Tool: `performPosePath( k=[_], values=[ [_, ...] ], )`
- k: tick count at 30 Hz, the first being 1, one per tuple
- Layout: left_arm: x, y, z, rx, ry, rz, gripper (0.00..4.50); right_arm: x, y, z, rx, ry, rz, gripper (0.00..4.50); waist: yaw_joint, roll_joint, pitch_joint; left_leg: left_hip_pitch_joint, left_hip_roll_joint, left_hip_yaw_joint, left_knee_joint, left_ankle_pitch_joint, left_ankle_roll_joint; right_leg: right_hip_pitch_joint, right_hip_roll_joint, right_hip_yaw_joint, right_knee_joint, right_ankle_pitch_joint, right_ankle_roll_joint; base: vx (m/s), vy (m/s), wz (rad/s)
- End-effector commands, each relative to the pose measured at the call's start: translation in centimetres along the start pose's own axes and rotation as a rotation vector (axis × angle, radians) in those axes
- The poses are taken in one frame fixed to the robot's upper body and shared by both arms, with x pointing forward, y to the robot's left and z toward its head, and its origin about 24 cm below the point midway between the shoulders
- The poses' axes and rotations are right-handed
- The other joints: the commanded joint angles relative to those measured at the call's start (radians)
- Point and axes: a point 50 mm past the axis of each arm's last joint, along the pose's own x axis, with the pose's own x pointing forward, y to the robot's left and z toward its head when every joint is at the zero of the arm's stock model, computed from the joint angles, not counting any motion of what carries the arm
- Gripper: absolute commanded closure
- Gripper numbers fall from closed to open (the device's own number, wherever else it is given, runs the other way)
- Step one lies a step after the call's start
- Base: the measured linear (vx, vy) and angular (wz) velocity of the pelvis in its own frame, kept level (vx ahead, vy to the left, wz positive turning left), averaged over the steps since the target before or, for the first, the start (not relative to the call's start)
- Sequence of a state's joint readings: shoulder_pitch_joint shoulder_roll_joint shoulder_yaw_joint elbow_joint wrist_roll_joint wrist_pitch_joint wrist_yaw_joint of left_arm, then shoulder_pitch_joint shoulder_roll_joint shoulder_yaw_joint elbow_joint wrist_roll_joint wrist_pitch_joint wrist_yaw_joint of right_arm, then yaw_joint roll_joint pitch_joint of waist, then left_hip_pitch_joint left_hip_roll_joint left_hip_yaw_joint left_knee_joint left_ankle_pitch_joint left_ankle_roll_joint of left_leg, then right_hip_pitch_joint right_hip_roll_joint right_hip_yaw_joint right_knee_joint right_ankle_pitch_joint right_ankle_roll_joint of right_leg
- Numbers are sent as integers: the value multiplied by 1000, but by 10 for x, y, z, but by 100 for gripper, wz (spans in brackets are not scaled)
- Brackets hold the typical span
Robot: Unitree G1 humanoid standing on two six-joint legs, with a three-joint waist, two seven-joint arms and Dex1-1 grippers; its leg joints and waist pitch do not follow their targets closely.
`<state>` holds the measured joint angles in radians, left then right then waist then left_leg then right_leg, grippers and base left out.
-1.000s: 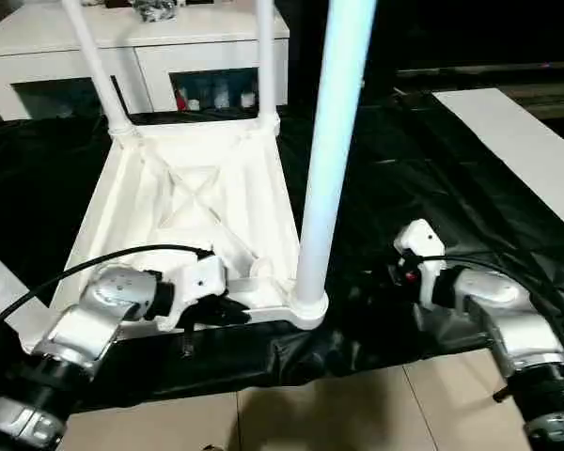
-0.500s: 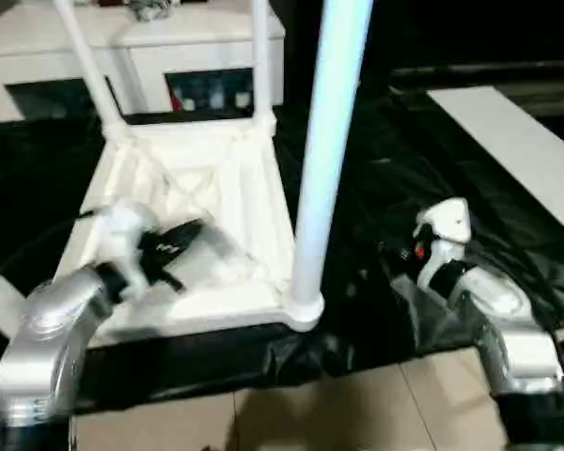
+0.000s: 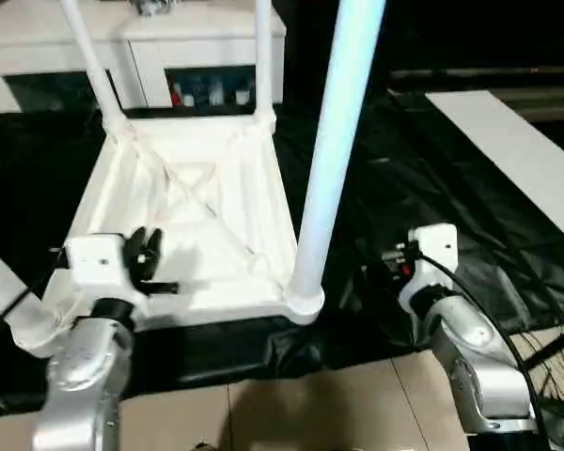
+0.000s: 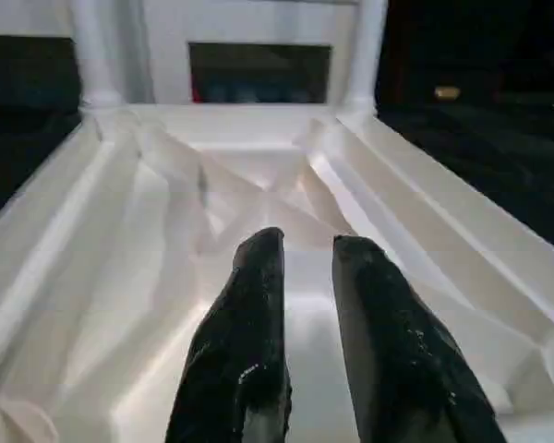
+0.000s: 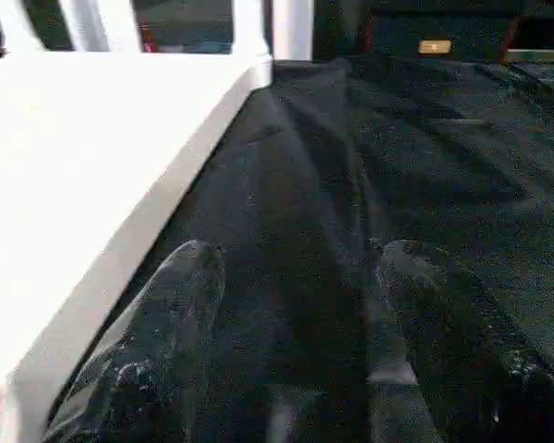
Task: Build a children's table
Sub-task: Rotate leg to tighten
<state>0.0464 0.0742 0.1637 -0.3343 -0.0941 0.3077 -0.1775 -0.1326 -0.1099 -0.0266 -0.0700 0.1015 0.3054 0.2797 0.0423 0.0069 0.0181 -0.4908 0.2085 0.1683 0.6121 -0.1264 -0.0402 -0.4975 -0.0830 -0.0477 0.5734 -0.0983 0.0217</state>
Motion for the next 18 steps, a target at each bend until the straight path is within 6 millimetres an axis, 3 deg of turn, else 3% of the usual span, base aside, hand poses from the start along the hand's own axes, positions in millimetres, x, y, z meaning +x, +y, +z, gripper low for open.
performPosePath(
  k=[1,2,3,4,5,6,7,8,9,10,11,12,13,14,15,16,17,18],
  values=[
    [-4,1,0,28,0,21,348,-4,-2,-2,-16,3,-3,150,5,4,-91,11,-40,20,-5,160,306,18,11,-30,-86,136,-262,-151,29,-1],
    [-5,2,-3,45,20,22,348,-5,-1,-3,-11,4,7,150,4,8,-84,5,-34,19,-10,83,304,10,10,-37,-104,14,-246,-151,29,-1],
    [-6,1,-5,51,32,17,348,-6,-1,-4,-9,3,18,150,-3,16,-71,14,-18,17,-22,-169,254,0,9,-58,-129,-318,-174,-172,65,-8],
    [-9,1,-6,33,32,3,348,-8,2,-4,-8,-3,47,150,-15,20,-59,23,-2,10,-42,-336,214,1,15,-77,-125,-482,-116,-88,41,-7],
    [-11,0,-6,8,21,-20,330,-9,5,-5,-7,-6,67,150,-24,46,-39,9,65,-19,-143,-655,123,37,47,-105,-26,-636,17,-172,53,-21],
    [-15,-1,-6,-19,1,-42,321,-11,6,-7,0,-4,83,150,52,32,9,-95,91,38,-236,-937,-23,121,40,-109,258,-526,-27,-224,13,-3],
    [-18,0,-8,-37,-2,-34,315,-14,9,-10,33,-2,112,133,145,54,-5,-86,56,133,-221,-1009,-72,125,52,-99,295,-552,-50,-298,-60,13],
    [-20,2,-7,-25,-20,-13,315,-17,10,-13,41,6,144,123,133,24,-9,-88,72,137,-186,-897,-81,163,25,-17,298,-677,-31,-214,-71,27],
    [-21,3,-6,-22,-28,-4,315,-18,11,-15,41,10,156,123,70,-85,-32,107,38,74,194,-503,-118,-46,-94,87,16,-1290,116,14,-150,23],
    [-21,3,-6,-25,-34,1,293,-19,12,-16,41,14,164,114,69,-39,8,83,-3,-26,234,-267,-42,-49,-170,144,-93,-1399,50,77,-61,14],
    [-22,6,-6,-8,-45,24,293,-21,13,-21,45,33,186,114,105,-33,34,-2,-52,-66,237,-187,-12,56,-101,189,-70,-1335,7,77,-61,14],
    [-23,8,-6,3,-49,41,274,-22,14,-24,48,48,204,91,116,-35,41,64,-51,-93,205,-268,-47,59,-90,167,-37,-1235,-38,-95,48,26],
    [-24,9,-6,18,-51,59,273,-23,16,-27,55,55,224,80,118,-7,15,168,-21,-96,101,-428,-65,62,-52,127,-1,-937,-105,-183,57,38],
    [-25,11,-5,27,-59,65,273,-23,17,-28,53,56,231,80,106,13,10,186,8,-108,37,-475,-90,64,-9,92,34,-685,-140,-183,57,38],
    [-26,12,-4,40,-60,71,267,-23,18,-28,53,54,235,75,86,33,0,181,56,-127,-50,-533,-63,91,5,72,76,-317,-160,-184,75,31],
    [-27,14,-4,52,-61,82,255,-22,20,-27,60,46,240,66,73,35,7,166,53,-101,-81,-575,-34,121,-6,52,53,-202,-163,-138,108,16],
    [-27,16,-4,61,-66,88,241,-22,21,-27,64,35,241,55,67,33,8,165,48,-94,-92,-603,-37,133,-14,52,38,-222,-158,-138,108,16],
    [-27,17,-4,63,-70,90,241,-21,21,-26,64,31,241,45,57,28,25,170,32,-78,-109,-697,-61,136,-24,53,-6,-394,-134,-104,114,5]
  ],
)
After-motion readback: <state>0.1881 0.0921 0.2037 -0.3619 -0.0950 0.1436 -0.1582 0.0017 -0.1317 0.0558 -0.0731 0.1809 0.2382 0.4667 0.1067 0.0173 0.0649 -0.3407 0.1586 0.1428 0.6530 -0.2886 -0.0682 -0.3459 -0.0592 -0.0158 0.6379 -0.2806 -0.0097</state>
